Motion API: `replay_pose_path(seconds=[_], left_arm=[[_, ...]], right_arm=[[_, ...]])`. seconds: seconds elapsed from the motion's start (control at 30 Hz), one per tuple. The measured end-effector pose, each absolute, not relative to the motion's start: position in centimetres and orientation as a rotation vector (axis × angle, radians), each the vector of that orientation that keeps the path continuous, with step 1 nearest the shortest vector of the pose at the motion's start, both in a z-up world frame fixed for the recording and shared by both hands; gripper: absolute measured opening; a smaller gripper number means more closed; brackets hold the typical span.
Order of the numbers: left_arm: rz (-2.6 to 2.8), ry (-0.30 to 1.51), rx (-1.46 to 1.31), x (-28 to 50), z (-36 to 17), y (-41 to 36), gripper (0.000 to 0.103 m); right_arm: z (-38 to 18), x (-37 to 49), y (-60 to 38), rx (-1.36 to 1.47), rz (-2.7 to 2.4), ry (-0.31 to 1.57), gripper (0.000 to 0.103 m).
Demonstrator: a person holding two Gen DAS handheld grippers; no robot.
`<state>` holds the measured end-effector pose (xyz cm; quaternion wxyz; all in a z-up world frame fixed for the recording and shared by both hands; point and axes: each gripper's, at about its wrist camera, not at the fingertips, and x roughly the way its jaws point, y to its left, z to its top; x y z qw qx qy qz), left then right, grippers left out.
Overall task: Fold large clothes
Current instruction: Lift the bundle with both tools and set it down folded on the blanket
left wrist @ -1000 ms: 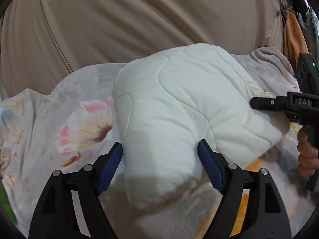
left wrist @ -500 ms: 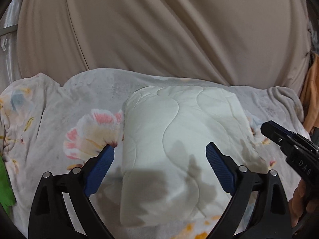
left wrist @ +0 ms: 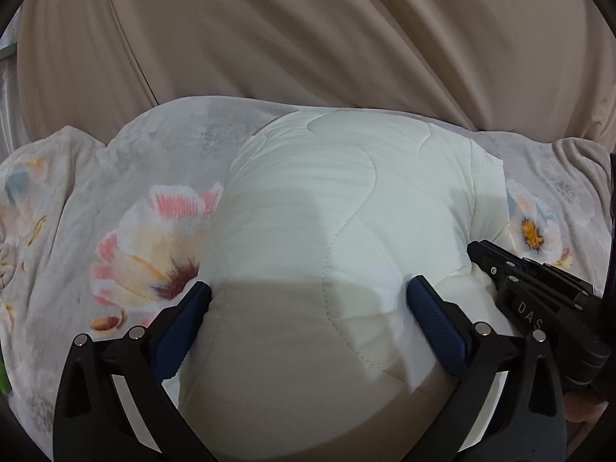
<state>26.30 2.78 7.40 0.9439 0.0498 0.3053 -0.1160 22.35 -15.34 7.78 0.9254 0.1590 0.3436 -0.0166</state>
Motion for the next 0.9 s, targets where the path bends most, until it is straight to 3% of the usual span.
replay_pose_path(seconds=[0.43, 0.7, 0.9], left_arm=[[-0.212, 0.589, 0.109, 25.4, 6.8, 2.8, 0.098], [-0.205, 0.565, 0.126, 17.9, 8.9, 3.9, 0.098], [-0.233, 0.622, 0.140, 11.4, 6.1, 4.9, 0.098]], right_arm=[[7.6, 22.1, -15.2, 0.316, -0.033, 0.674, 0.006], [13.4, 13.1, -15.0, 0.343, -0.078, 0.629, 0.031], [12.1, 5.2, -14.6, 0.350, -0.094, 0.732, 0.040]])
